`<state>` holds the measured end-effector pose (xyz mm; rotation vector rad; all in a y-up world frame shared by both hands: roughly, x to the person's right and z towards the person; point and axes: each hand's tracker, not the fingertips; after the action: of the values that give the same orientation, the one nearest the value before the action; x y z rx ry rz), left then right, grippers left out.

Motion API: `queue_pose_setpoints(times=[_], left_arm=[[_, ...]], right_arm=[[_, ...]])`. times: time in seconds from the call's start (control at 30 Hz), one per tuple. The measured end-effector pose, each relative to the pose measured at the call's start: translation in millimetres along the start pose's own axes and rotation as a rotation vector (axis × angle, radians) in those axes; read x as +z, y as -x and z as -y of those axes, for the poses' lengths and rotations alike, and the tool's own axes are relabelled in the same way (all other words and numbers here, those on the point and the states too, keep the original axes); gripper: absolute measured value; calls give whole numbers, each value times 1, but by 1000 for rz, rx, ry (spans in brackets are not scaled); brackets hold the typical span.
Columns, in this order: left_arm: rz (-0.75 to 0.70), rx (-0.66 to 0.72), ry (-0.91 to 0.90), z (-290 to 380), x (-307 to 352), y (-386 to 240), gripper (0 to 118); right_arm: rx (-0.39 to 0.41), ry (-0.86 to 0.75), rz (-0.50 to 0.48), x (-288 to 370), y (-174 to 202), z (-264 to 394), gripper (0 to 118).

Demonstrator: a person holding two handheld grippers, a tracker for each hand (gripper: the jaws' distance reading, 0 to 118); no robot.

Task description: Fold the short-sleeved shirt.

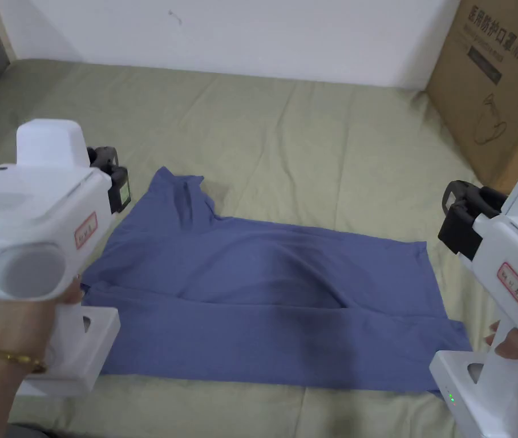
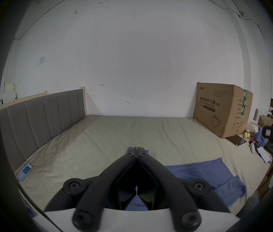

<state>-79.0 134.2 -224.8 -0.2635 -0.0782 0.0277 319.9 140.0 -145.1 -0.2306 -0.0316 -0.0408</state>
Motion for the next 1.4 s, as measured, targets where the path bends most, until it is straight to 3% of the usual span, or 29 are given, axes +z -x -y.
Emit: queue_pose_setpoints(times=[0.1,0.13,0.2,0.27,0.33,0.63,0.73,0.87,0.93,0.97,1.03,1.1,1.13,1.23,1.4], left_arm=[[3,37,85,-13,-38,8,1],[6,58,113,-22,-43,4,9],[-2,89,195,-30,-73,10,44],[-1,96,257,-33,-109,22,97],[-13,90,325,-32,-144,28,118],[-83,150,712,35,-306,62,118],[-120,167,835,64,-334,63,118],[-134,165,855,83,-349,58,116],[-146,128,890,91,-355,53,97],[-146,90,912,94,-355,50,72],[-141,42,890,94,-349,42,61],[-109,12,885,91,-349,38,7],[-102,10,876,89,-345,35,0],[-77,19,882,83,-336,30,0],[-28,29,722,50,-307,34,0]], right_arm=[[2,3,-4,-9,3,-6,0],[1,6,-5,-13,3,-7,0],[1,9,-6,-20,5,-10,0],[-4,13,-5,-28,6,-12,0],[-6,21,-6,-36,6,-14,0],[-9,90,4,-90,-4,-3,0],[2,119,13,-108,-8,6,0],[9,182,20,-127,-18,23,0],[2,206,25,-132,-22,31,0],[-8,216,30,-134,-25,34,0],[-18,230,34,-137,-29,39,0],[-26,235,46,-139,-31,41,0],[-29,238,46,-141,-33,41,0],[-41,245,48,-143,-36,37,0],[-44,299,50,-164,-55,13,0]])
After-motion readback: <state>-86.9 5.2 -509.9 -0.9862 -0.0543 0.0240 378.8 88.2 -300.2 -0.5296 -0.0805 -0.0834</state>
